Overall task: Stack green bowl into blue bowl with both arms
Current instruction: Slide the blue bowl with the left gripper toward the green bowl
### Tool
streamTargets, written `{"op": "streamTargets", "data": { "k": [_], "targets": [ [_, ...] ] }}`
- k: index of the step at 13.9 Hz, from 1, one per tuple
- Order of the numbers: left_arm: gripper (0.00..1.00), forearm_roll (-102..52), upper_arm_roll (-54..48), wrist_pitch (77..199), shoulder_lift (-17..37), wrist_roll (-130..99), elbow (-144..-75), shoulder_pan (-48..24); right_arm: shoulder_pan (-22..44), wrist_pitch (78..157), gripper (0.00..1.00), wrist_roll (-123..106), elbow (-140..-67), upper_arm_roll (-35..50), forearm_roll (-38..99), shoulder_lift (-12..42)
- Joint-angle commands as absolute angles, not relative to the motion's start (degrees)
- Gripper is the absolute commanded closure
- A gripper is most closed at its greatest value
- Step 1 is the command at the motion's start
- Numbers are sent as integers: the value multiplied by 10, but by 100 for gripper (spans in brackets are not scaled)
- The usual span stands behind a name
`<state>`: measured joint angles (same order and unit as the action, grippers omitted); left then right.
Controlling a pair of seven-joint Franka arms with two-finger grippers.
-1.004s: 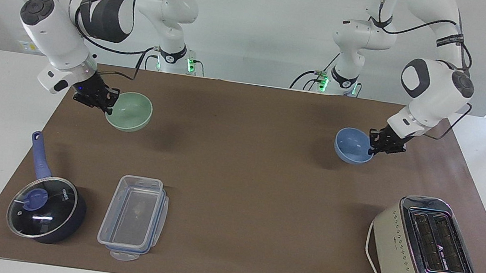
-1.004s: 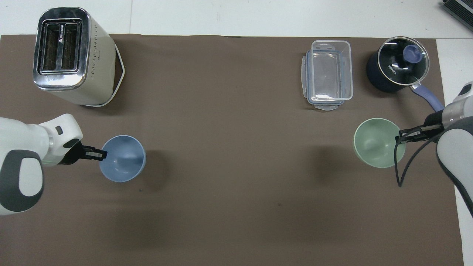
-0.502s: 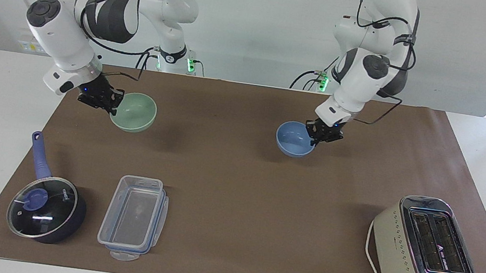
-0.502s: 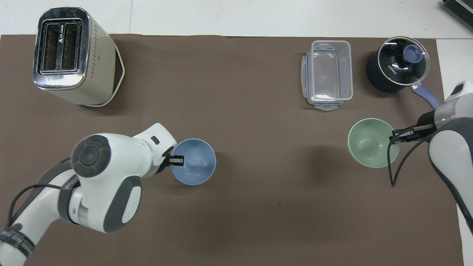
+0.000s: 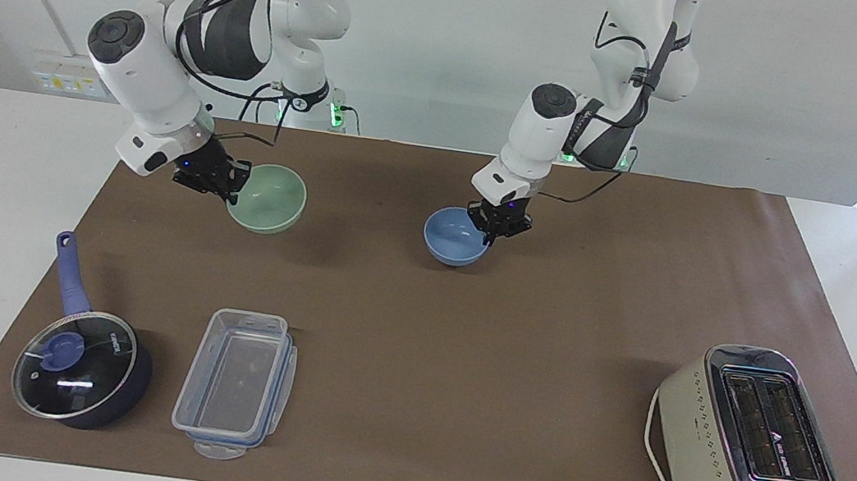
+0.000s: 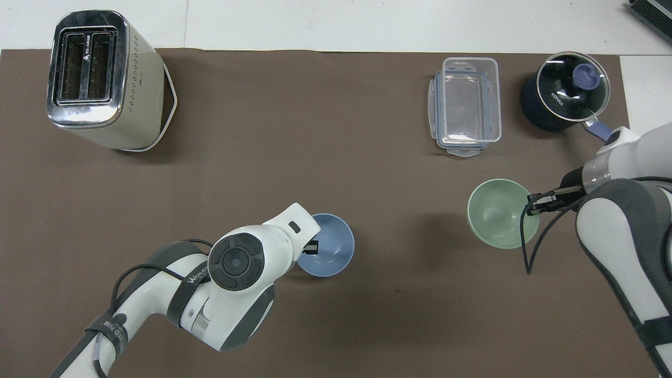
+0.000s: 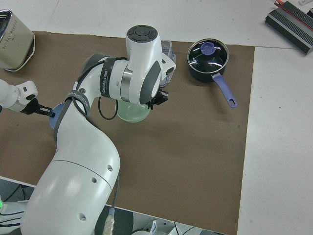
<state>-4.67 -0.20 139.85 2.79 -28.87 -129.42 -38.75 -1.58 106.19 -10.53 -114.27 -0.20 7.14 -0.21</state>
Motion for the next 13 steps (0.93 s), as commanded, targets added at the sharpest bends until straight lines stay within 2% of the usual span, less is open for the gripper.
{"op": "streamTargets", "data": {
  "k": [1,2,5,7,8,9,10,13],
  "targets": [
    [100,-32,7,1411,29,-303,-1297,-411,-4,1061,100,-88,-1167,5,96,-25],
    [100,-32,8,1421,46,-315,-1293,-421,8,1061,100,-72,-1171,4,98,-28],
    [100,-32,7,1438,48,-319,-1295,-422,22,1062,100,-55,-1175,4,100,-33],
    [88,-32,7,1437,48,-321,-1296,-422,26,1062,100,-42,-1175,5,103,-33],
    [61,-32,7,1436,48,-322,-1295,-421,32,1063,100,-39,-1175,5,103,-33],
    [22,-33,7,1436,50,-320,-1292,-419,34,1063,100,-38,-1175,5,104,-33],
    [0,-33,7,1434,51,-317,-1290,-419,35,1063,100,-30,-1175,5,104,-33],
    [0,-33,9,1391,40,-311,-1264,-410,55,1067,100,5,-1175,7,112,-33]
  ]
}}
